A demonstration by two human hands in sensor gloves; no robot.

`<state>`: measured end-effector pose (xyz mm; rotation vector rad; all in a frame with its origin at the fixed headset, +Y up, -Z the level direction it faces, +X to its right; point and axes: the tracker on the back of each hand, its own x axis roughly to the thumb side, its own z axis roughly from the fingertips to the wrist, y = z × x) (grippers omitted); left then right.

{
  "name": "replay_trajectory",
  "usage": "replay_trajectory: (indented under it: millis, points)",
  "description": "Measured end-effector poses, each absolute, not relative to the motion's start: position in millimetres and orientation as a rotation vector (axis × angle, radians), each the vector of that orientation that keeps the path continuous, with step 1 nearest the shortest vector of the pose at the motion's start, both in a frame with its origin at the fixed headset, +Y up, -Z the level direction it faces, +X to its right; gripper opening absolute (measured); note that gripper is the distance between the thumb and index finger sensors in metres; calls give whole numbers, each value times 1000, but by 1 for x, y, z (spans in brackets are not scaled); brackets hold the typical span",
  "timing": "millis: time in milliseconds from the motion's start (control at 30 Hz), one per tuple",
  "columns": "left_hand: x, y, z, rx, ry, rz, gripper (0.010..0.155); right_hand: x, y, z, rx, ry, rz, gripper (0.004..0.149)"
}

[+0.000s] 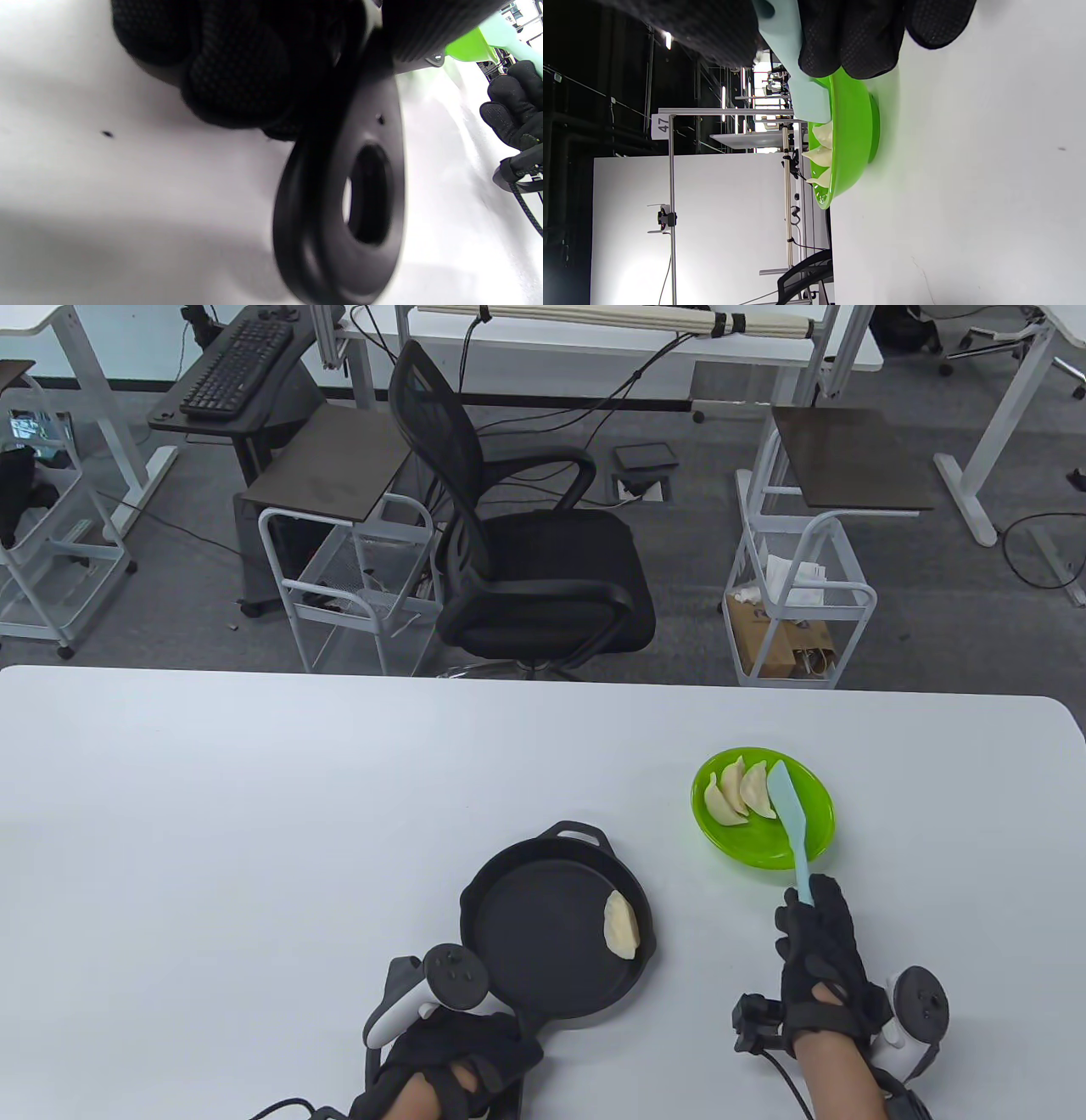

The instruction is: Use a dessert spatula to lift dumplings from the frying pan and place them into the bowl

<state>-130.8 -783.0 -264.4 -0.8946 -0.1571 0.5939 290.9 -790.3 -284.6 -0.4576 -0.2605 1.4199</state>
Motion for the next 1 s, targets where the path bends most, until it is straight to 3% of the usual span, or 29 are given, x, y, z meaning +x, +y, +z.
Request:
replay_trajectory:
  millis: [500, 1000]
  points:
    - [-131, -783, -264, -894, -156, 594, 64, 288, -783, -282, -401, -331, 1390, 57]
    - [-131, -783, -264, -894, -156, 594, 64, 279, -758, -280, -222, -365, 1502, 53]
